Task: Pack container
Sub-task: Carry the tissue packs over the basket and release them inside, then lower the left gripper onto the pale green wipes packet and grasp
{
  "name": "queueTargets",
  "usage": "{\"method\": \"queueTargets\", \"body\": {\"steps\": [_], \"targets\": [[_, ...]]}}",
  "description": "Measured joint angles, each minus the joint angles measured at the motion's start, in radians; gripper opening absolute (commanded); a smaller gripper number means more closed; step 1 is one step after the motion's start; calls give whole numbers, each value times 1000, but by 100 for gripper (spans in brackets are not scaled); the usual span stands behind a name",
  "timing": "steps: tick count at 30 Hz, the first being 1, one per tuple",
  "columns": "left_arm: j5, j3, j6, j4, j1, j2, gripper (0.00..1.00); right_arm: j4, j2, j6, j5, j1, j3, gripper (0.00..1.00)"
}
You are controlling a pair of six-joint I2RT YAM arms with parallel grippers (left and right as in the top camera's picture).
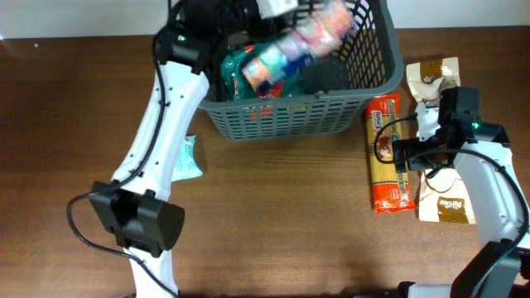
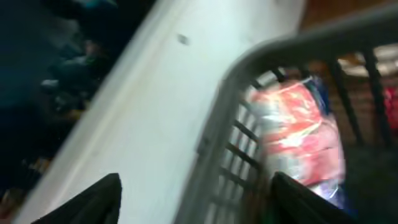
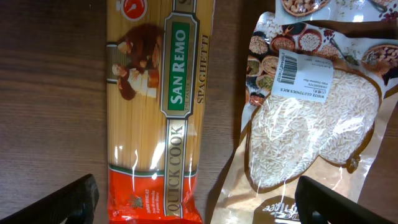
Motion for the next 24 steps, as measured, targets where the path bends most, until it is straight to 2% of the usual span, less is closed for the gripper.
{"method": "queueTargets", "body": {"steps": [8,13,17,21,24], "targets": [[-46,67,-96,-40,-1,-23,76,0,0,0,0,0,0,99],[-219,70,-129,-98,0,-71,75,0,0,0,0,0,0,99],[-413,71,-191,-156,0,-157,75,0,0,0,0,0,0,99],[-606,80,-345,-294,29,-277,72,0,0,-1,0,0,0,99],[-696,94,-500,-483,104,-368,71,0,0,0,0,0,0,99]]}}
